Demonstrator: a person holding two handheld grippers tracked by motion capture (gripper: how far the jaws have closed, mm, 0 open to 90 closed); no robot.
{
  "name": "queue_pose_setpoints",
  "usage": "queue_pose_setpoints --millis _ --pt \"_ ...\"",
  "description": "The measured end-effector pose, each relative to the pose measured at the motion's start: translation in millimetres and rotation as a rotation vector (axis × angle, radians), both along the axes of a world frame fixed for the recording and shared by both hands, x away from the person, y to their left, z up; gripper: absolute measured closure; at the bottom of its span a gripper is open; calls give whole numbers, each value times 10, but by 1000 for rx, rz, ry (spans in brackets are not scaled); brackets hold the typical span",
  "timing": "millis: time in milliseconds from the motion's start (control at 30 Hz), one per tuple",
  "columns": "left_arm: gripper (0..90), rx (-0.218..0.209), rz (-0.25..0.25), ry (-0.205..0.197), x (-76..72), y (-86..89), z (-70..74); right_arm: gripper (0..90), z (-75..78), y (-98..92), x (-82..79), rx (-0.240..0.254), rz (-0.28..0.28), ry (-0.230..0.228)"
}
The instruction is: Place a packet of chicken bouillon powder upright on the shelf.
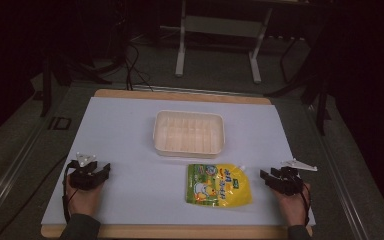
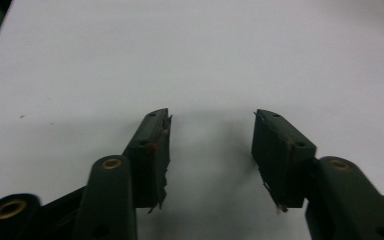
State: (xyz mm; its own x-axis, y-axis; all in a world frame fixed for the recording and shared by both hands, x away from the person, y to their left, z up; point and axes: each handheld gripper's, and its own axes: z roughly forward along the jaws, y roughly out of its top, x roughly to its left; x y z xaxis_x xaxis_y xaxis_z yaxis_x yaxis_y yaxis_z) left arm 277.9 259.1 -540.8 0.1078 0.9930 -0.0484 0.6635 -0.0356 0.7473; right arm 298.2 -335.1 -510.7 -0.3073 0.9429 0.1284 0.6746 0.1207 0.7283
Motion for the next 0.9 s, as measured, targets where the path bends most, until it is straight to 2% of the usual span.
queue_pose_setpoints --millis 167,400,500,633,767,900 --pt "489 1 -2 -7 -4 -2 -5 484 26 34 -104 57 39 39" --pt "479 11 -4 -4 -3 -8 -6 457 33 124 -236 63 77 56" --pt "478 3 -1 -6 -3 -2 -7 457 29 159 -285 99 94 73" --pt "473 7 0 -3 -1 -5 -7 443 41 182 -319 124 112 82" --pt "471 12 1 -2 0 -8 -7 443 30 209 -334 169 134 115" --pt "470 11 3 -1 1 -8 -8 443 16 255 -354 190 155 140"
